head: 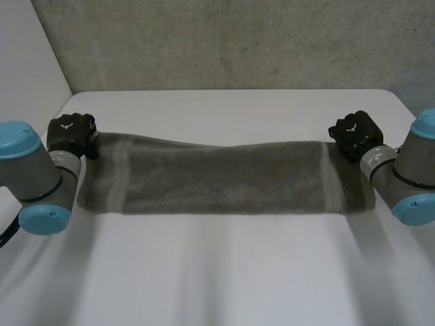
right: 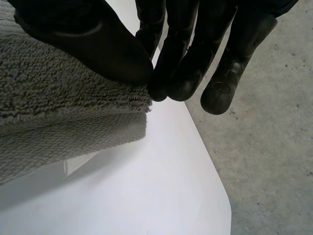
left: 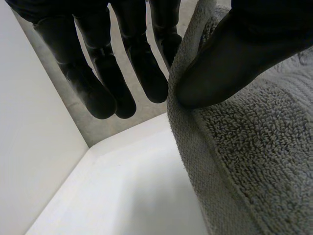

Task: Fold the towel.

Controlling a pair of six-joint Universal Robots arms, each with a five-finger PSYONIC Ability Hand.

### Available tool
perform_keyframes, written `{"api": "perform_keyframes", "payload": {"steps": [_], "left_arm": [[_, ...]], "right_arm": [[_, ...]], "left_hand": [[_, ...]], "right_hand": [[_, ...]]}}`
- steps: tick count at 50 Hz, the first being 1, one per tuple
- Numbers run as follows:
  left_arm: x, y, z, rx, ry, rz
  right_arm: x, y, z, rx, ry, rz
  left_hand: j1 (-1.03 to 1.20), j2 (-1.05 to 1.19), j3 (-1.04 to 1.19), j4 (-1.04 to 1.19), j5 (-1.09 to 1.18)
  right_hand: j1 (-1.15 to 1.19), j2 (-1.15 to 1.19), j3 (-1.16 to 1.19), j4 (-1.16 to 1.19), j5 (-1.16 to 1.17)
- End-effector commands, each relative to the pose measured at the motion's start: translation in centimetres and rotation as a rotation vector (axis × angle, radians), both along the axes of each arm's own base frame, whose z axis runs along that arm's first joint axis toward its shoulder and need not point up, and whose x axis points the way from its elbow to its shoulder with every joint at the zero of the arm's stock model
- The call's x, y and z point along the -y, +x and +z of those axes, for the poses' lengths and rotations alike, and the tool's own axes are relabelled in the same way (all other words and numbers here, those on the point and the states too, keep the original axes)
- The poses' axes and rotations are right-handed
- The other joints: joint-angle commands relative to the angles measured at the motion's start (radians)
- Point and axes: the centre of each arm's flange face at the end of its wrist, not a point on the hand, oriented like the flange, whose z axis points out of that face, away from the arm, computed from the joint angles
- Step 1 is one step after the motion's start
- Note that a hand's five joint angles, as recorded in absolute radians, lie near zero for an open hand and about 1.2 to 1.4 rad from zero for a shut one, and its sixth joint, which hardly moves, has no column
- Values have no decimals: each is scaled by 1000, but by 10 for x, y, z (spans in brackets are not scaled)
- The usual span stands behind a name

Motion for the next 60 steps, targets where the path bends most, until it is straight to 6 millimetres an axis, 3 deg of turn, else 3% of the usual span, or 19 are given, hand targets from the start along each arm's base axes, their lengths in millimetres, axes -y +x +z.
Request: {"api": "perform_keyframes", "payload": {"steps": [1,2,3,4,5,6,7,9,13,19,24,28,33,35,43,49,51,56,60], "left_arm": [[8,-2,-9,1,6,-3],[9,-2,-12,3,9,-3],[9,-2,-12,3,9,-3],[10,-3,-15,7,16,-5],[12,-3,-18,14,20,-7],[12,-3,-18,14,20,-7],[13,-5,-18,30,18,-11],[14,-8,-17,51,9,-19],[5,-24,-10,82,-10,-60],[-5,-28,11,71,-36,-71],[-27,-25,29,68,-42,-81],[-42,-22,38,66,-40,-87],[-72,-26,48,40,-36,-148],[-90,-28,49,14,-16,-208],[-118,-29,40,-37,35,-301],[-120,-29,37,-39,23,-302],[-119,-28,37,-40,12,-300],[-119,-29,34,-39,16,-303],[-119,-29,33,-39,16,-303]], "right_arm": [[7,1,-7,5,-24,0],[8,2,-7,5,-32,0],[8,2,-7,5,-32,0],[9,2,-8,6,-43,0],[11,2,-7,10,-58,0],[11,2,-7,10,-58,0],[12,2,-6,15,-73,-4],[14,2,-2,19,-91,-7],[13,3,10,44,-119,-12],[4,0,37,100,-141,-15],[-22,-7,82,221,-141,-14],[-41,-9,92,270,-64,-10],[-69,-12,84,300,145,-27],[-79,-22,71,315,283,-70],[-91,-34,43,312,386,-104],[-85,-42,32,314,370,-123],[-80,-42,13,310,401,-130],[-75,-44,-4,302,430,-144],[-73,-45,-7,289,430,-150]], "left_hand": [[-42,-125,-150,-128,-271],[-42,-125,-150,-128,-271],[-42,-125,-150,-128,-271],[-216,-299,-324,-302,-445],[-668,-751,-776,-754,-897],[-673,-756,-780,-759,-902],[-1092,-1174,-1199,-1177,-1320],[-1256,-1339,-1363,-1341,-1485],[-1260,-1343,-1367,-1346,-1489],[-1257,-1340,-1365,-1343,-1486],[-1257,-1340,-1365,-1343,-1486],[-1257,-1340,-1365,-1343,-1486],[-1260,-1343,-1367,-1346,-1489],[-1257,-1340,-1365,-1343,-1486],[-1251,-1334,-1359,-1337,-1480],[-1251,-1334,-1359,-1337,-1480],[-1251,-1334,-1359,-1337,-1480],[-1251,-1334,-1359,-1337,-1480],[-1251,-1334,-1359,-1337,-1480]], "right_hand": [[-218,-206,-240,-235,-231],[-399,-387,-421,-416,-413],[-401,-389,-423,-418,-414],[-692,-679,-714,-709,-705],[-1061,-1049,-1083,-1078,-1074],[-1064,-1052,-1086,-1082,-1078],[-1139,-1127,-1161,-1156,-1153],[-1139,-1127,-1161,-1156,-1153],[-1139,-1127,-1161,-1156,-1153],[-1139,-1127,-1161,-1156,-1153],[-1139,-1127,-1161,-1156,-1153],[-1139,-1127,-1161,-1156,-1153],[-1139,-1127,-1161,-1156,-1153],[-1012,-1000,-1034,-1029,-1026],[-868,-856,-890,-885,-882],[-838,-826,-860,-855,-852],[-838,-826,-860,-855,-852],[-777,-765,-799,-794,-790],[-706,-694,-728,-723,-720]]}}
